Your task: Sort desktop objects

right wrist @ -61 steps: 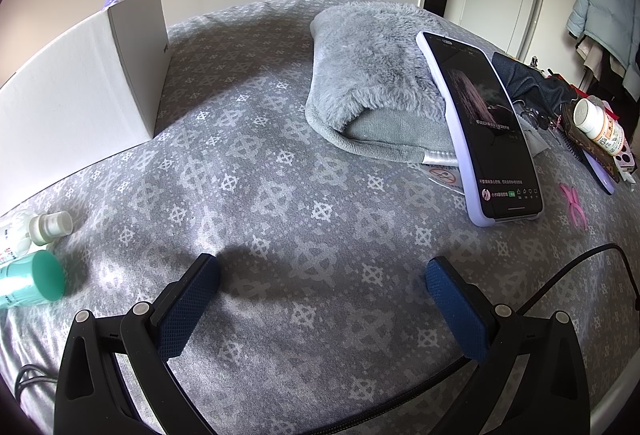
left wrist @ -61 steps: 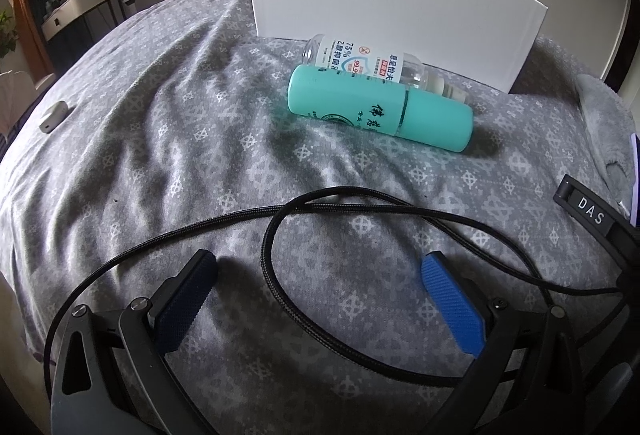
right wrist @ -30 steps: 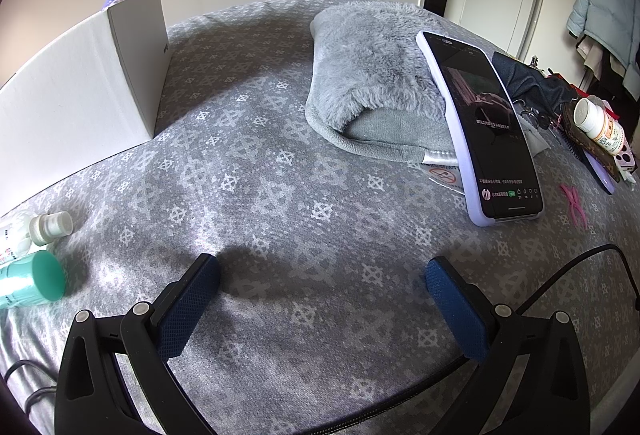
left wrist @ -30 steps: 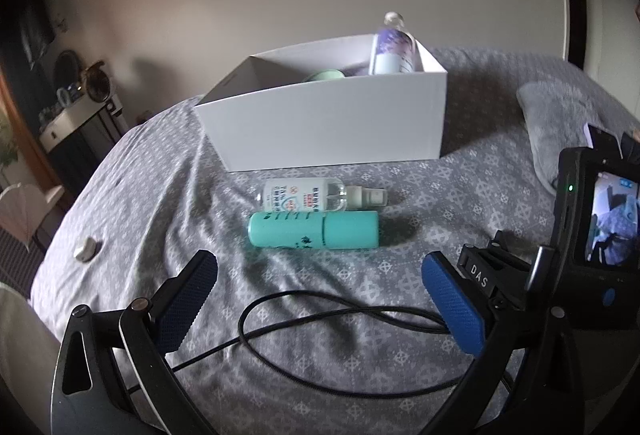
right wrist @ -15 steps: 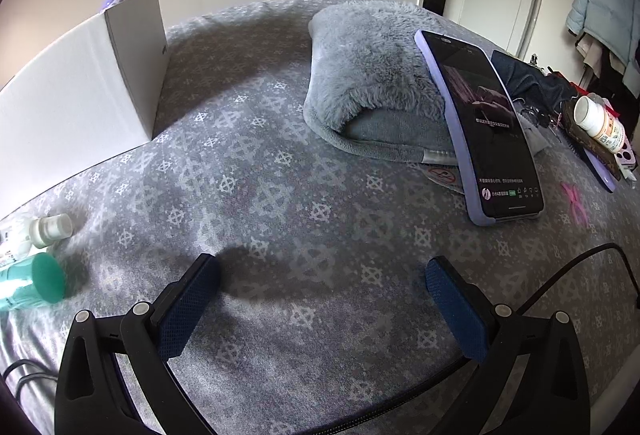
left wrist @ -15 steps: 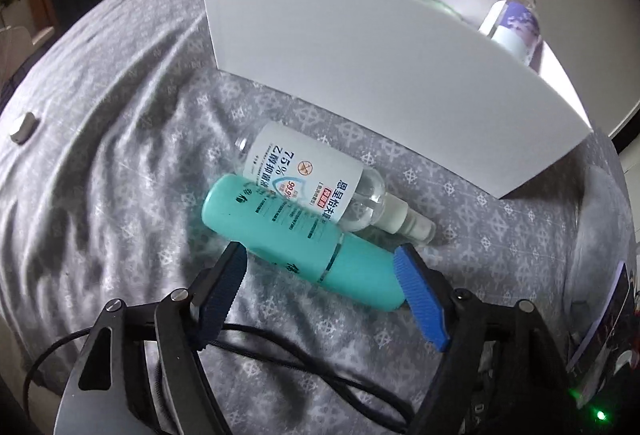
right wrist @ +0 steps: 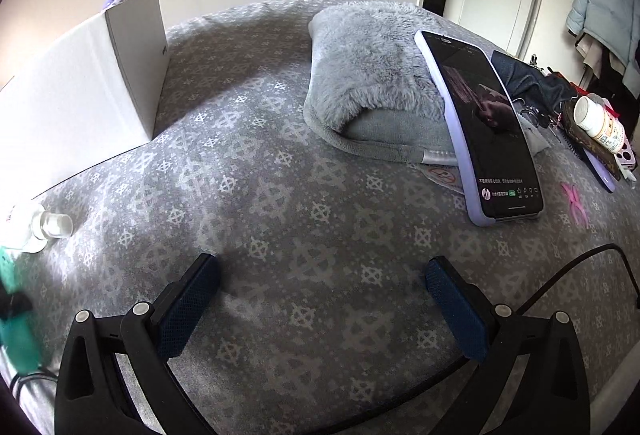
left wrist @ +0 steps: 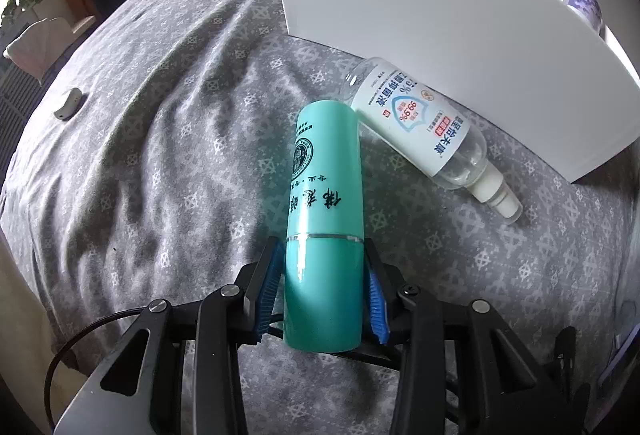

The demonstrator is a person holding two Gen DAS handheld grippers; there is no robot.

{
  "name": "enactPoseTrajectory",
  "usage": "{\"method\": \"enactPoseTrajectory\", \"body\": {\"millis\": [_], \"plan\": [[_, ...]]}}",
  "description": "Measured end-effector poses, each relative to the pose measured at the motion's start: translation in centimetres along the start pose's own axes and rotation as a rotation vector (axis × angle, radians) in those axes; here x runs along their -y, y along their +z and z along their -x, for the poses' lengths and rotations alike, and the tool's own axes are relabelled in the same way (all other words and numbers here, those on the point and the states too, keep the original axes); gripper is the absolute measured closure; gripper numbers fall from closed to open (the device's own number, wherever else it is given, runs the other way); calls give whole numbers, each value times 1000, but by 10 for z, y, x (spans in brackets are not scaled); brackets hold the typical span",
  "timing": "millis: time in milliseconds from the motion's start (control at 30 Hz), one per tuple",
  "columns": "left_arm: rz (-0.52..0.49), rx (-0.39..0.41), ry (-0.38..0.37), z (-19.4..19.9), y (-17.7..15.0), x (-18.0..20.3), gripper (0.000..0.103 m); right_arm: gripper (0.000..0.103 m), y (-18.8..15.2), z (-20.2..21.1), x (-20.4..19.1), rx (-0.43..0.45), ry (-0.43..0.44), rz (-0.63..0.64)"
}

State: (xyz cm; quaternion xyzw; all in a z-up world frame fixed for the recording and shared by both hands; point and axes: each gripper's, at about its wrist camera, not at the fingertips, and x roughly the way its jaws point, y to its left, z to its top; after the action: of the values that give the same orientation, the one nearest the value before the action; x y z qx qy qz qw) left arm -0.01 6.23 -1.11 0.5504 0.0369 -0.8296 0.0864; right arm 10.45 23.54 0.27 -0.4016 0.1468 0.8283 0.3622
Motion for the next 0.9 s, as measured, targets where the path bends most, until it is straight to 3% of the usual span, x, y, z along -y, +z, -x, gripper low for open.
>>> {"method": "enactPoseTrajectory", "body": {"millis": [233, 300, 500, 700, 833, 867, 900], "plan": [[21, 6, -21, -6, 17, -6, 65, 0, 0, 0, 0, 0, 0, 0], [28, 16, -29, -5, 19, -7, 68, 0, 0, 0, 0, 0, 0, 0], [-44, 48, 33, 15, 8, -1, 70, 0, 0, 0, 0, 0, 0, 0], [-73, 161, 50, 52, 10, -1, 70, 0, 0, 0, -1, 0, 0, 0], [-79, 296, 0, 87, 26, -6, 71, 0, 0, 0, -1, 0, 1, 0], [-87, 331, -11, 99, 29, -2, 71, 0, 0, 0, 1, 0, 1, 0], [-100, 369, -21, 109, 36, 2, 80, 0, 0, 0, -1, 0, 1, 0]]}}
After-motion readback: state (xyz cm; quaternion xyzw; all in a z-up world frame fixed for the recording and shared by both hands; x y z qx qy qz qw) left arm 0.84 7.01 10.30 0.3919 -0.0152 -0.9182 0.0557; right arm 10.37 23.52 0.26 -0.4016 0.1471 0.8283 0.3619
